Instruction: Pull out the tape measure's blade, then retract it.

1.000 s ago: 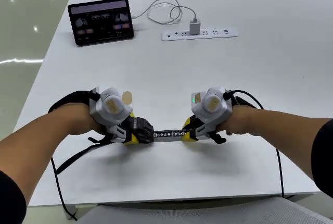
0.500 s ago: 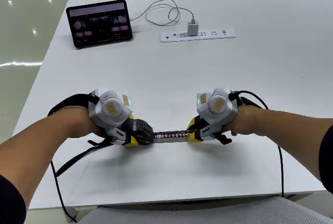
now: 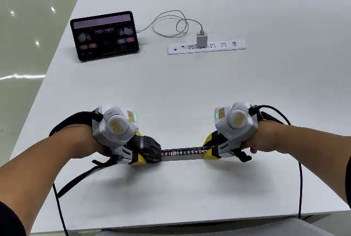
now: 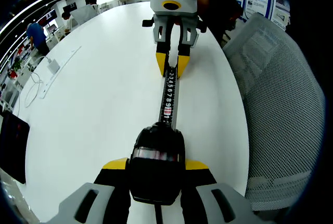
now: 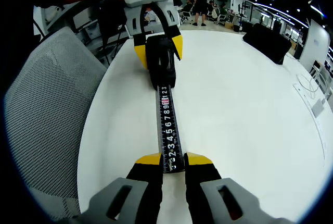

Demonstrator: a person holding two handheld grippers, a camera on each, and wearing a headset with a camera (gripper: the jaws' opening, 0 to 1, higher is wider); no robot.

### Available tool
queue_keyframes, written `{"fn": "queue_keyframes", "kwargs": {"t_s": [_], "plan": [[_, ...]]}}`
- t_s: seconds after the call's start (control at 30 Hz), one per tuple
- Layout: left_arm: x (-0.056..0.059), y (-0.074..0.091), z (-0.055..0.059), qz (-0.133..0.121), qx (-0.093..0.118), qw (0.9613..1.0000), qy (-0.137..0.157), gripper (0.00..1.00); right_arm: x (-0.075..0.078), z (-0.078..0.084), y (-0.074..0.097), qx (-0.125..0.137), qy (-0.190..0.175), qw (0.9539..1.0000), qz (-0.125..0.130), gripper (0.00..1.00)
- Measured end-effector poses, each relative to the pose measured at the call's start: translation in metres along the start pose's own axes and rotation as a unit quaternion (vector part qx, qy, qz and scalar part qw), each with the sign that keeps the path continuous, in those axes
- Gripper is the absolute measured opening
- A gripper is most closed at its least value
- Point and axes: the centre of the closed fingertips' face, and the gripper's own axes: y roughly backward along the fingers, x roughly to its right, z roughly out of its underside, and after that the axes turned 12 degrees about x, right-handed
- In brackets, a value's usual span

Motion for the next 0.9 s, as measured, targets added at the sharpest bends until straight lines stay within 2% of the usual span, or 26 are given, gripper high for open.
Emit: {"fn": "queue_keyframes", "kwargs": {"t_s": [0.37, 0.9], "plan": [[0.001, -0.001, 0.0, 0.004, 0.003, 1.0, 0.0, 0.33, -0.002, 0.007, 0.012, 0.007, -0.006, 0.9999, 0.006, 0.11], [0.002, -0.002, -0.001, 0.002, 0.007, 1.0, 0.005, 0.33, 0.002, 0.018, 0.025, 0.002, -0.007, 0.9999, 0.01, 0.11]]}}
